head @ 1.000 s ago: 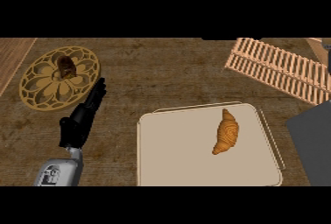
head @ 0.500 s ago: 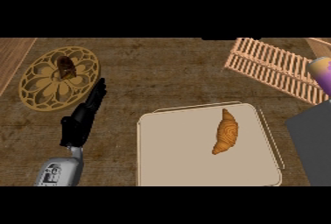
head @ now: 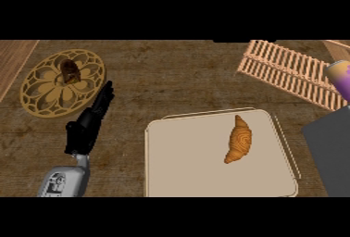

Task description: Pick the can from the tray and place it in the tiered shelf

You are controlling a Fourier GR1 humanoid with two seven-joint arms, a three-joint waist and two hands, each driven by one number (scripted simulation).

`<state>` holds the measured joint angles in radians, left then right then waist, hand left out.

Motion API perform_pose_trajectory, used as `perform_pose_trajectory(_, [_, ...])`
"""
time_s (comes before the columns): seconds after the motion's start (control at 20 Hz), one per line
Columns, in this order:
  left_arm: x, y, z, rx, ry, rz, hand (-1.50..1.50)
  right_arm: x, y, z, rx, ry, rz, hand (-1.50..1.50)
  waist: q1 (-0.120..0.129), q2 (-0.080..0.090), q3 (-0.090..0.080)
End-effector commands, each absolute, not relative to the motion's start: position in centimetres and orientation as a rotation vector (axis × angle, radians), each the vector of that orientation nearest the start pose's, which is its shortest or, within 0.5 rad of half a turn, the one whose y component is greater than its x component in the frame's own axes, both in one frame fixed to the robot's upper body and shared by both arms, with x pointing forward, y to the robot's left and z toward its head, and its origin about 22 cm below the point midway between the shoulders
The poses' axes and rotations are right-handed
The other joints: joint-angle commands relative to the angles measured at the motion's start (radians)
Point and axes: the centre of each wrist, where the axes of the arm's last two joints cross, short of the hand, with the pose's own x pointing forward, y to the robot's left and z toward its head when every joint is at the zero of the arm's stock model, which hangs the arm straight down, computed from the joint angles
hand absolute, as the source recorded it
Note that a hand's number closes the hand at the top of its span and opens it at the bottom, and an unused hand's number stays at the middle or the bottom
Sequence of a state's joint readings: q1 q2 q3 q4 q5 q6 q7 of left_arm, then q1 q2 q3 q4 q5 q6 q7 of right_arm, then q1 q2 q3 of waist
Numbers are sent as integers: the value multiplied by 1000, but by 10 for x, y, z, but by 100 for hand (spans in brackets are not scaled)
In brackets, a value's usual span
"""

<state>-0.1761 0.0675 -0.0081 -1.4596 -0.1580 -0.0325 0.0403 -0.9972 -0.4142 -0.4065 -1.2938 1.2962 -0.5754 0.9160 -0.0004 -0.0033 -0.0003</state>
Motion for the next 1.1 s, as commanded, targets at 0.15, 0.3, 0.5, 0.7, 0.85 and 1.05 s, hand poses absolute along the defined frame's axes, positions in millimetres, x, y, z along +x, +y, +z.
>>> perform_pose_trajectory(0.15, [285,228,16,132,-1549,-249,0,322,-313,352,-1581,-1461,-997,-150,-23,-7,0])
perform_pose_trajectory(0.3, [283,217,9,109,-1562,-237,0,294,-319,354,-1572,-1376,-1056,-150,-25,-6,0])
perform_pose_trajectory(0.5, [270,232,8,141,-1545,-223,0,256,-340,341,-1513,-1234,-1030,-150,-42,-16,0])
perform_pose_trajectory(0.7, [276,242,17,163,-1545,-207,0,209,-340,342,-1509,-1190,-958,-150,-64,-24,0])
perform_pose_trajectory(0.85, [268,233,8,147,-1547,-195,0,173,-335,326,-1554,-1146,-914,-150,-69,-24,-1])
perform_pose_trajectory(1.05, [263,241,0,161,-1539,-194,0,126,-336,317,-1530,-1176,-863,-150,-72,-22,0])
